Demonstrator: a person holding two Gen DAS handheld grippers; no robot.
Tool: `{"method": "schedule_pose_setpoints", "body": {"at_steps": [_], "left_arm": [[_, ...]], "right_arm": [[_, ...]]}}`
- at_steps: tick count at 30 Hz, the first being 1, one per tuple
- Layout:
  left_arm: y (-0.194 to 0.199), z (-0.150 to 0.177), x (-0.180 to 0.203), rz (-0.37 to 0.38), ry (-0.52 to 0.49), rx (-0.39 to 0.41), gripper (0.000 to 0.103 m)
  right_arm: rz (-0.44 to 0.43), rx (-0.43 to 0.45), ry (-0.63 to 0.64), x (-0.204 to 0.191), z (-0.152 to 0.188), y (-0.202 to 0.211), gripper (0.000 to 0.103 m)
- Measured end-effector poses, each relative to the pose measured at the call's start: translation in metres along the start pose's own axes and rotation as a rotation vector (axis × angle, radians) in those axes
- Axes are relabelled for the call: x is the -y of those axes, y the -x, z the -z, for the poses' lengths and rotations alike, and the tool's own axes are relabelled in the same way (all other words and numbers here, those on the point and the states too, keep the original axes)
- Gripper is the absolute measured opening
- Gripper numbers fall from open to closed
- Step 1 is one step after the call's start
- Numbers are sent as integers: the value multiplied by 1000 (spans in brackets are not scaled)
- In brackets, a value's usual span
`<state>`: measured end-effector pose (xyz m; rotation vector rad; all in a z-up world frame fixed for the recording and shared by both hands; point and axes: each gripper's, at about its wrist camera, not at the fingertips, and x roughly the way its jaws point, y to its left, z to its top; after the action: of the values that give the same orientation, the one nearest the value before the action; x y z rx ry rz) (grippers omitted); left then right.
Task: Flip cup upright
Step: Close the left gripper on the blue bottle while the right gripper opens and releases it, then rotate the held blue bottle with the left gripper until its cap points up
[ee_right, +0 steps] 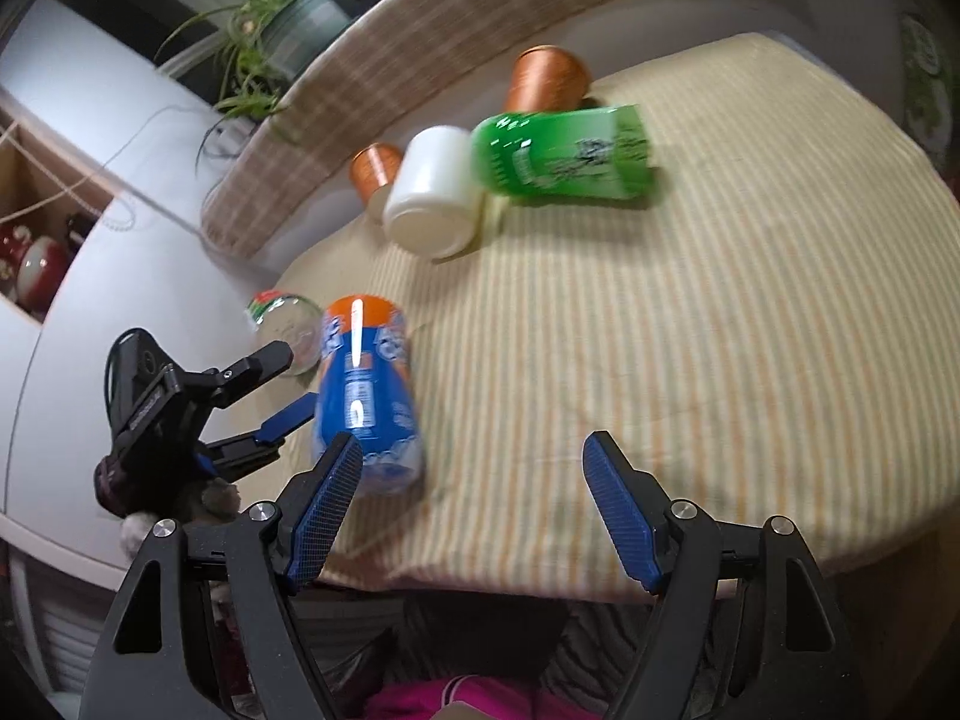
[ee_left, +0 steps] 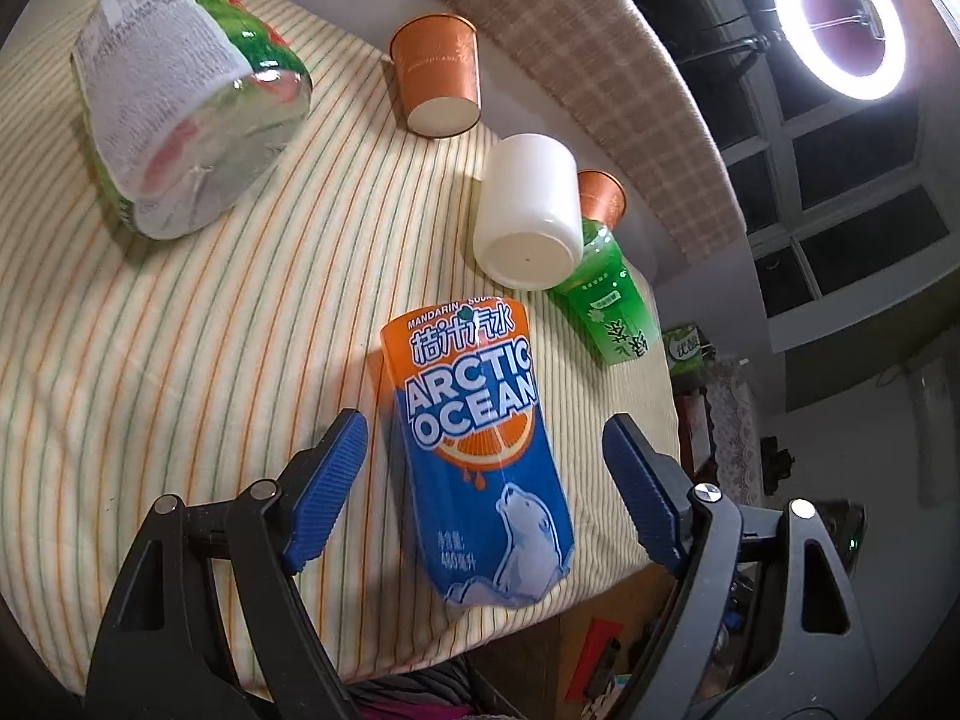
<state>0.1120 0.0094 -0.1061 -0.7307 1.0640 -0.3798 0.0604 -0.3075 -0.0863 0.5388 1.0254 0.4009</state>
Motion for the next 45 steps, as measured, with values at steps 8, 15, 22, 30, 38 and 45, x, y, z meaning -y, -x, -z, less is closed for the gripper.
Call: {"method": "schedule_pose_setpoints", "body": {"at_steps": [8, 15, 22, 30, 38, 45], "left_arm": [[-20, -7, -5, -5, 36, -39, 79], [-38, -8, -9, -15, 49, -71, 70], [-39, -8, -4, -5, 30, -74, 65], [-23, -4, 18, -52, -92, 0, 64], [0, 6, 45, -122, -263, 114, 64], [9, 12, 63, -214, -401, 204, 62]], "right_arm": [[7, 22, -25, 13, 1, 9, 76], [10, 22, -31, 18, 6, 14, 76], [19, 26, -46, 22, 7, 16, 76], [15, 12, -43, 20, 9, 11, 76], [20, 10, -44, 19, 10, 11, 76], [21, 12, -49, 20, 12, 11, 76]]}}
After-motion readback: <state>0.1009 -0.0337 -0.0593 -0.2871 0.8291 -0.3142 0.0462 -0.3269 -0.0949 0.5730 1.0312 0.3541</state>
